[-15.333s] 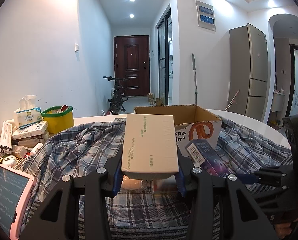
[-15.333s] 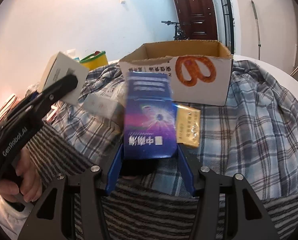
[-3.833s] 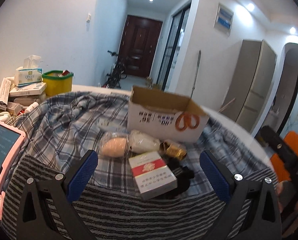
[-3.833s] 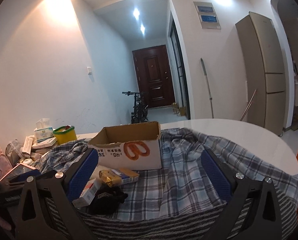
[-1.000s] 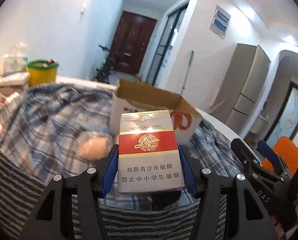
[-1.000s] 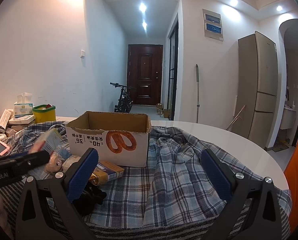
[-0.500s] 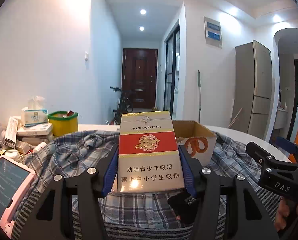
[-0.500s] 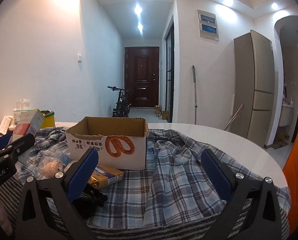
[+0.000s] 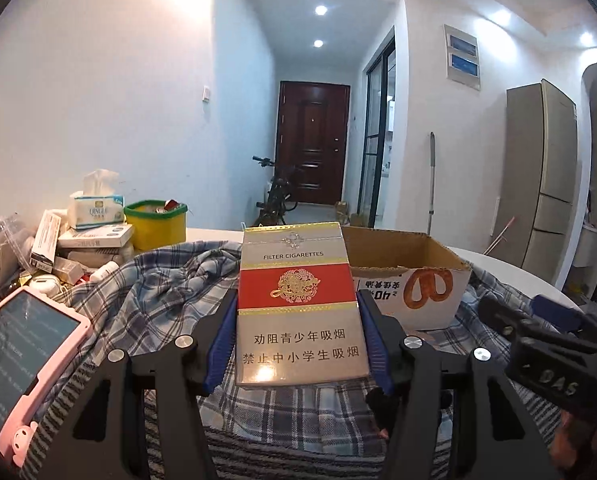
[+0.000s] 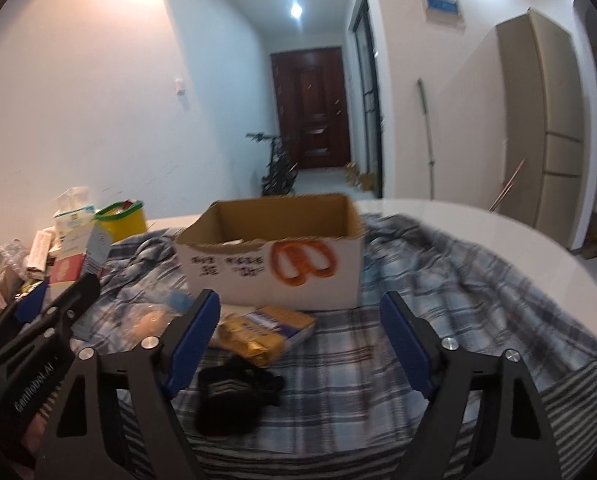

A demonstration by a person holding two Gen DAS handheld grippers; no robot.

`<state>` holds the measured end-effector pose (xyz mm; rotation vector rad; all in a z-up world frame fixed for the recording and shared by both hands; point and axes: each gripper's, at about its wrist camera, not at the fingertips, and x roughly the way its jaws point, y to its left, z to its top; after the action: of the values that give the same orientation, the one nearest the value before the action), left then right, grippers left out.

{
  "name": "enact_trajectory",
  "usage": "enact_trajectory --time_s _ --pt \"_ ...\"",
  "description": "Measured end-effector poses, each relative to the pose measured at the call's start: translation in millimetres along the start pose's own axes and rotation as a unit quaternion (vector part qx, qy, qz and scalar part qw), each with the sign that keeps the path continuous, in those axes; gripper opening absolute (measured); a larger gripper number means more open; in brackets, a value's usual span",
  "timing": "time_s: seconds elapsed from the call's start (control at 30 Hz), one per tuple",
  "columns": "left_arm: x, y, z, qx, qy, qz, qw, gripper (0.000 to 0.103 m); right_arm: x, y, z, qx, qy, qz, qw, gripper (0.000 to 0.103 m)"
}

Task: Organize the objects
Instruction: 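Lift the white-and-red pack with the left gripper while the right approaches the gold pack, then close the right gripper on the gold-and-blue cigarette pack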

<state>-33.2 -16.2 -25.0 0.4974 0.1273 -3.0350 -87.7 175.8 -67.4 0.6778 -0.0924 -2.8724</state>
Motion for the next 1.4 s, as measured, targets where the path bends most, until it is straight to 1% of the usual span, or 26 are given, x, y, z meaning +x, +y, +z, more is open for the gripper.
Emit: enact_trajectory --time_s 0.1,0.17,0.23,0.27,0.3,0.5,0.7,0.83,0.9,0.93,1.0,1.07,1.13,1.17,1.2,1.27,1.4 --pt "-3 -1 -1 0.003 -0.006 -0.013 0.9999 0.059 14 11 -4 0.002 0.023 0.018 1.000 0.080" --pt "-2 -2 -1 0.006 -0.005 -0.010 0.9999 0.059 24 16 -10 0.003 0.029 0.020 0.999 0.080" --pt "1 0 -1 0.000 0.000 -0.010 0.9999 0.059 37 19 -15 0.005 0.051 0.008 0.999 0.075" --pt "1 1 -1 -0.002 0.001 -0.011 0.9999 0.059 42 20 -16 0.009 0.060 0.016 0.998 0.072" --pt "1 1 -1 -0.004 0.002 -0.012 0.9999 0.059 45 19 -16 0.014 0.066 0.024 0.997 0.072" --pt "2 3 -1 -0.001 0.001 -0.005 1.0000 0.059 59 25 -14 0.021 0.094 0.034 0.995 0.072" --pt "12 14 -1 -0.031 0.026 0.005 0.9992 0.059 73 29 -18 0.029 0.118 0.031 0.992 0.072" --pt "14 12 -2 -0.032 0.032 0.005 0.9990 0.059 79 36 -18 0.020 0.122 0.025 0.992 0.071" --pt "13 11 -3 -0.030 0.031 0.004 0.9991 0.059 83 40 -20 0.011 0.131 0.019 0.991 0.057" --pt "12 11 -2 -0.030 0.030 0.003 0.9991 0.059 85 40 -21 0.011 0.137 0.016 0.990 0.054" --pt "12 11 -3 -0.034 0.030 0.003 0.9990 0.059 86 35 -22 0.022 0.140 0.016 0.990 0.044" --pt "13 12 -3 -0.038 0.030 0.002 0.9988 0.059 84 27 -22 0.038 0.136 0.023 0.990 0.042" --pt "12 12 -3 -0.039 0.031 0.002 0.9987 0.059 81 24 -23 0.036 0.134 0.027 0.990 0.032" --pt "13 12 -2 -0.039 0.031 0.002 0.9988 0.059 80 24 -23 0.032 0.136 0.028 0.990 0.031" --pt "13 12 -3 -0.038 0.031 0.002 0.9988 0.059 78 24 -24 0.028 0.138 0.029 0.990 0.026" --pt "13 13 -2 -0.039 0.031 0.002 0.9988 0.059 74 21 -25 0.021 0.141 0.037 0.989 0.020" --pt "13 13 -3 -0.038 0.031 0.002 0.9988 0.059 62 9 -27 0.021 0.136 0.032 0.990 0.016"
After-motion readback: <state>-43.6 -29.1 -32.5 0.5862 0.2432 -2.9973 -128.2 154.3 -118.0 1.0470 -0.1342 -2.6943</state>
